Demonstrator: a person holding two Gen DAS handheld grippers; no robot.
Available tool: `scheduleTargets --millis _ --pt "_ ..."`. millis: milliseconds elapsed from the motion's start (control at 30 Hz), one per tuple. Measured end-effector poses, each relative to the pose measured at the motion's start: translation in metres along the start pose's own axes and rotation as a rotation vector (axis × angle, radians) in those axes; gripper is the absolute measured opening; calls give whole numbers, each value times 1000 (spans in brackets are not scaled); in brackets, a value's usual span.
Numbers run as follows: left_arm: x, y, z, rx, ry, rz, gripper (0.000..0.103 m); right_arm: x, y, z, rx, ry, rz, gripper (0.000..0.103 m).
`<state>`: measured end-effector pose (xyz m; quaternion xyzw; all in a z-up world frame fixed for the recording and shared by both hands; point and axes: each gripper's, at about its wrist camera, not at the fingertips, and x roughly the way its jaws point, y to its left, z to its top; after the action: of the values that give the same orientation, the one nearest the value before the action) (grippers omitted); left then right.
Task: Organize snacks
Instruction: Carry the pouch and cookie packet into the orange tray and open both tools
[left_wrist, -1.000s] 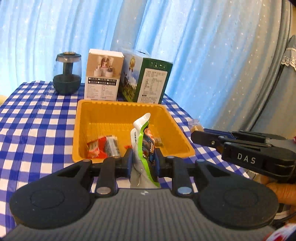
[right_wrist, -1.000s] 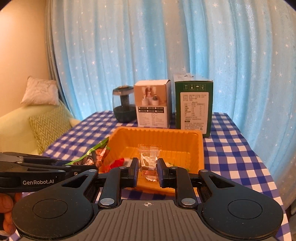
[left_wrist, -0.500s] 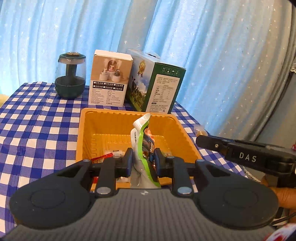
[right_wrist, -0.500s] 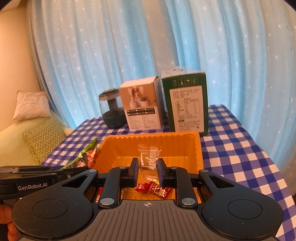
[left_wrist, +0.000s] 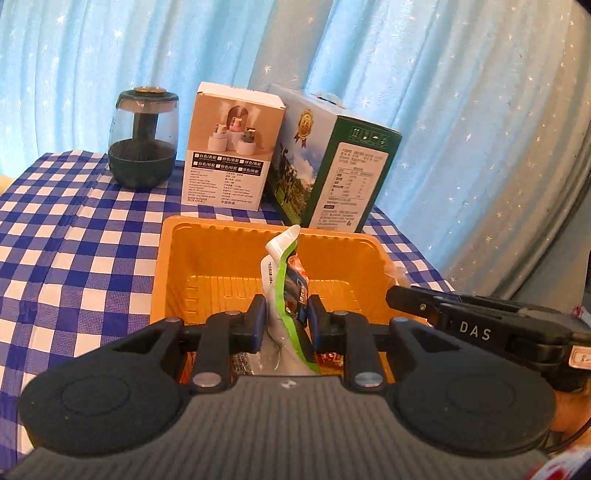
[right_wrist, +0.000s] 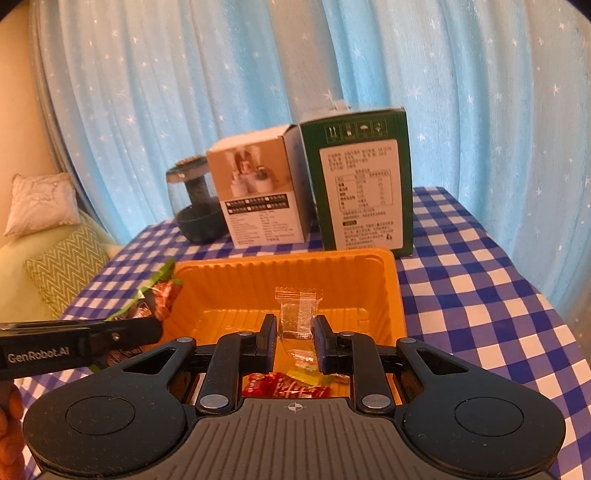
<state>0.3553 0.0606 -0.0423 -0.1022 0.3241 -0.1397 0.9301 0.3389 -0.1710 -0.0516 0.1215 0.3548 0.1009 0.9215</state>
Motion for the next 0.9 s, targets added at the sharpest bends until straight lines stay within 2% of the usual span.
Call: scheduleTargets --millis 633,900 --pt "30 7 3 -47 36 -20 21 26 -6 2 40 27 -13 21" --pt "28 11 5 -80 18 -8 28 23 -6 3 44 24 -14 21"
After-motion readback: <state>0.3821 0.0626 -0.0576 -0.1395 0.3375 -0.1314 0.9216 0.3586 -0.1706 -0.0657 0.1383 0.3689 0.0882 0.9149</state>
